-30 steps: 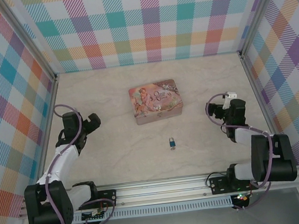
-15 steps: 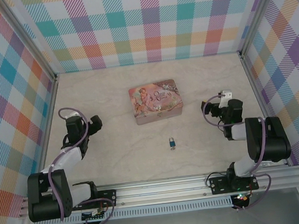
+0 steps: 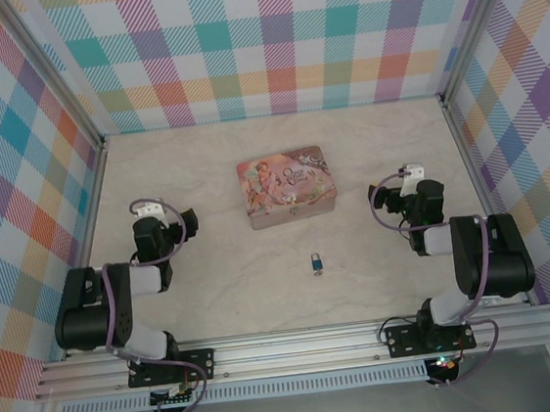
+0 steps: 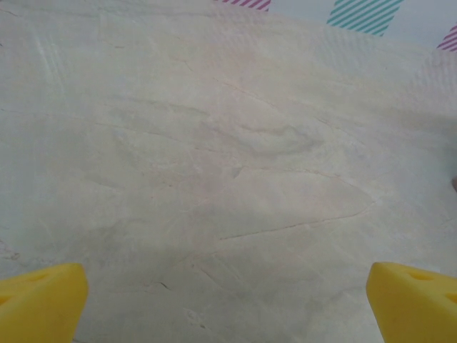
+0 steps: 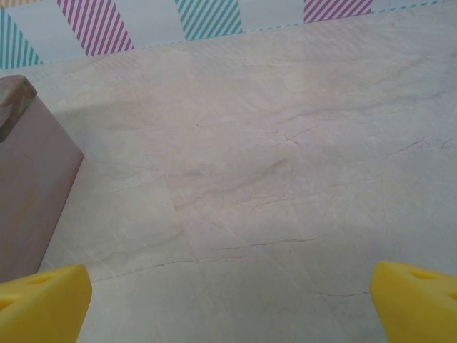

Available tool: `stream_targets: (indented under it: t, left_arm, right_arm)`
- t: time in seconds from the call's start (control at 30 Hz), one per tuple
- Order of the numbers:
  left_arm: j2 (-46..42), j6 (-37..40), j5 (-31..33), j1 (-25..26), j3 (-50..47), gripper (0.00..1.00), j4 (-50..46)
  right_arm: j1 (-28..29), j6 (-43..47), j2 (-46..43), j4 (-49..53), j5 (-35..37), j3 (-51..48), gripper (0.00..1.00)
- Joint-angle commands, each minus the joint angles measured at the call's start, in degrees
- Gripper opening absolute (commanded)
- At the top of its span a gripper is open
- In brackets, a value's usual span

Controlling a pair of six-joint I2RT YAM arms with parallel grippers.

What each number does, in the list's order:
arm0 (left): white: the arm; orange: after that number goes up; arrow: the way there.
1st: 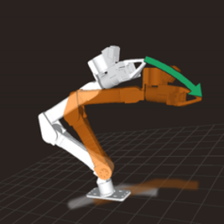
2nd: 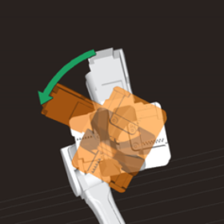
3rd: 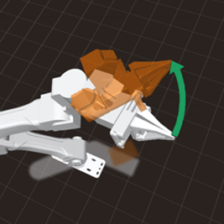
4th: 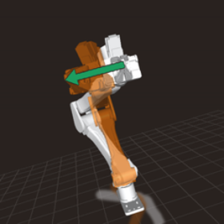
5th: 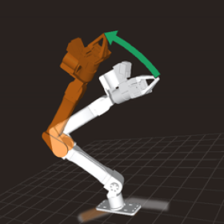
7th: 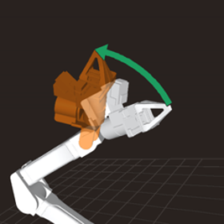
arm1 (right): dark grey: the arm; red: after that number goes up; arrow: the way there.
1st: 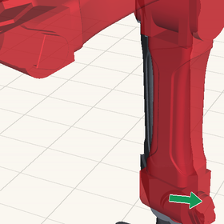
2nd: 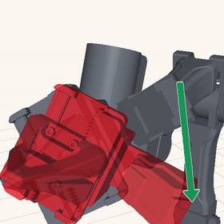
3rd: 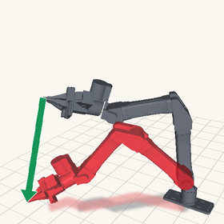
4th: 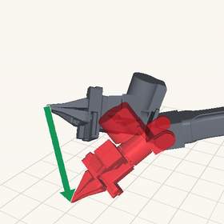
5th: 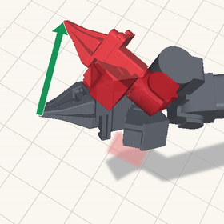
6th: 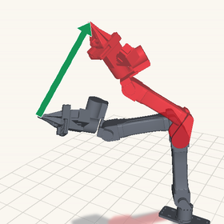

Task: Unlock a padlock with a key

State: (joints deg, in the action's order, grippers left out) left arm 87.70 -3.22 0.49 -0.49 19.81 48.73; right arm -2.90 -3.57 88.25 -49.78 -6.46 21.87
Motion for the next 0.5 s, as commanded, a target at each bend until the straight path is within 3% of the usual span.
stream_targets:
  t: [0.0, 0.47]
  left_arm:
    - [1.27, 2.12, -0.78, 0.49, 0.31, 1.0, 4.41]
    - [2.01, 2.69, 2.32, 1.99, 2.51, 1.0, 1.01]
  right_arm:
    - [0.39, 1.19, -0.36, 0.12, 0.58, 0.54, 1.0]
    - [1.2, 1.61, -0.36, 0.8, 2.02, 0.88, 1.0]
